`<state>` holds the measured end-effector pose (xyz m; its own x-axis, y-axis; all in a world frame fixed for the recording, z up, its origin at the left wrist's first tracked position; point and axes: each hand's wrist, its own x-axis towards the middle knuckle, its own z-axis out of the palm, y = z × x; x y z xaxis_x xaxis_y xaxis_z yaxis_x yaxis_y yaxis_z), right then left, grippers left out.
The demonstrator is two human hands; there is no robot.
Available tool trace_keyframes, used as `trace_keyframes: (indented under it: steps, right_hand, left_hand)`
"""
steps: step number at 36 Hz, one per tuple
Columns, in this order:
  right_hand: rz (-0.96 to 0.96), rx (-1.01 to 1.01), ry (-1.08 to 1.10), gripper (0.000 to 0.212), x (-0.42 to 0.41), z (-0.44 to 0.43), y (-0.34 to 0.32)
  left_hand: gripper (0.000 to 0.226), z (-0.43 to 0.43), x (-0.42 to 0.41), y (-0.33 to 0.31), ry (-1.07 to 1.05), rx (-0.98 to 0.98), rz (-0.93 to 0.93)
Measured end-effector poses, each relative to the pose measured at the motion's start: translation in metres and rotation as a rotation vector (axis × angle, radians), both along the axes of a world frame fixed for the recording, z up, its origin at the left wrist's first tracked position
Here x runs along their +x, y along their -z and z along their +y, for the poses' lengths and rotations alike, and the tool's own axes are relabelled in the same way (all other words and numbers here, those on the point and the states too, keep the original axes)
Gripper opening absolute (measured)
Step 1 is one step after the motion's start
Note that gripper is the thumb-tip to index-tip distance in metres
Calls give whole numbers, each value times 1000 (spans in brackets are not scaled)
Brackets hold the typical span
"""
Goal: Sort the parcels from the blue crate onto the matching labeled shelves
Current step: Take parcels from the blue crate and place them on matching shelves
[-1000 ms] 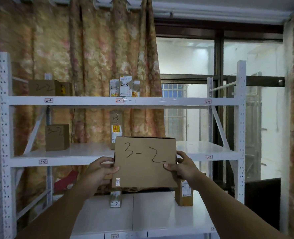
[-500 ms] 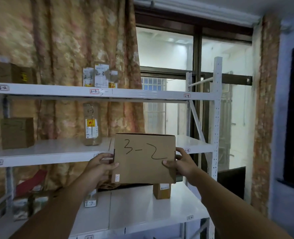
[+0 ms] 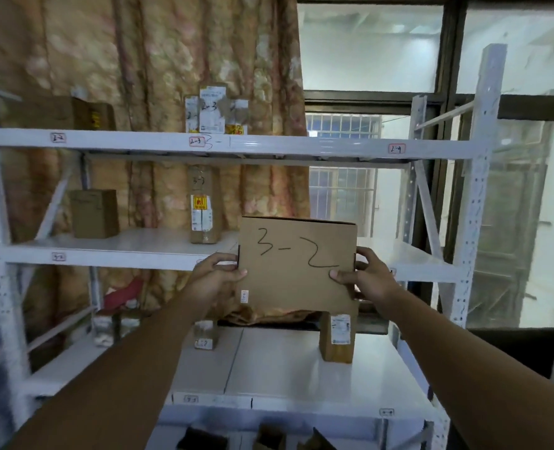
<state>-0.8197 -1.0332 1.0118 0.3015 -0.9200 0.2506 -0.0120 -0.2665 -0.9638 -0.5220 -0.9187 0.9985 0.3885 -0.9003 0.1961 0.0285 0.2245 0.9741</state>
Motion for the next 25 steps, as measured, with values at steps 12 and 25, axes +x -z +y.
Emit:
trace_keyframes:
  steps: [12,25]
  right_hand:
    - [-78,-36,-216,73,165,-10,-11]
    - [-120,-203,-94,80,405,-37,-25]
  left_hand:
    - [32,41,130,-12,-272,-55,11]
    - [21,13,350,-22,-440,-31,-166]
